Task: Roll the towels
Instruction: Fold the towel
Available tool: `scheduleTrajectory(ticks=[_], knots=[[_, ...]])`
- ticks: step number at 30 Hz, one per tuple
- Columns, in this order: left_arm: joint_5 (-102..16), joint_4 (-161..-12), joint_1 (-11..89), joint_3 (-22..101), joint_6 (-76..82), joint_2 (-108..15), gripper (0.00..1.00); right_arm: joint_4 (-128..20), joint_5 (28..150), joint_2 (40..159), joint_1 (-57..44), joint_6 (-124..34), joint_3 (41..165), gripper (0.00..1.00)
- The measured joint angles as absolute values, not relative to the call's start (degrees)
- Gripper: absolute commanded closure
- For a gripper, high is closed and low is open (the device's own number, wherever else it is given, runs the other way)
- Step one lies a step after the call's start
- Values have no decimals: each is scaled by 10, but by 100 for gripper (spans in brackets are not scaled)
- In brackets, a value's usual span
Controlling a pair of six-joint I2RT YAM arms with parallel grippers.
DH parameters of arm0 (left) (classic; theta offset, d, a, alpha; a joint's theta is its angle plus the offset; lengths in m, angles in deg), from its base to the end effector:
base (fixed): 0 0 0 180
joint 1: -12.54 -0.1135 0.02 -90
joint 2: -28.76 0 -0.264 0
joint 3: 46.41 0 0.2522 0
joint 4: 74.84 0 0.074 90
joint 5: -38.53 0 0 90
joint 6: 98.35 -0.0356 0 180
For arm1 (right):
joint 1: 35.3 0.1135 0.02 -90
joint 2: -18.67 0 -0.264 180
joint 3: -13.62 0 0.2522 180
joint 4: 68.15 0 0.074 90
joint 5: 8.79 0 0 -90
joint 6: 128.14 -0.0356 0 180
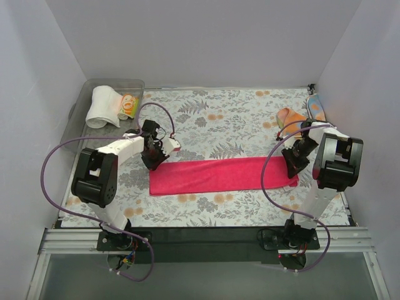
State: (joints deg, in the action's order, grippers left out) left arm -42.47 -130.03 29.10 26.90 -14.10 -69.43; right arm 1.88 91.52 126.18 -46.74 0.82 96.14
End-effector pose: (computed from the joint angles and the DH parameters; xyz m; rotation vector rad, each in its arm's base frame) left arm 0.2910 -0.0923 0.1612 0.5951 2.9131 -0.2573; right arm 0.3134 -0.0569 0.1501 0.7309 -3.0367 -0.3133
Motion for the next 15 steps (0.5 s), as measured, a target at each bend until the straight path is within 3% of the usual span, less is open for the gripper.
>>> scheduleTrajectory(ticks=[2, 10, 15], knots=[[-426, -1296, 288, 273, -140, -698, 99, 18, 914, 1262, -467, 8, 961, 85], [-417, -1303, 246, 365, -137, -773, 100, 18, 915, 1261, -466, -3, 962, 79], [-397, -1302, 220, 417, -134, -813, 99, 42, 923, 1300, -462, -36, 1015, 63]])
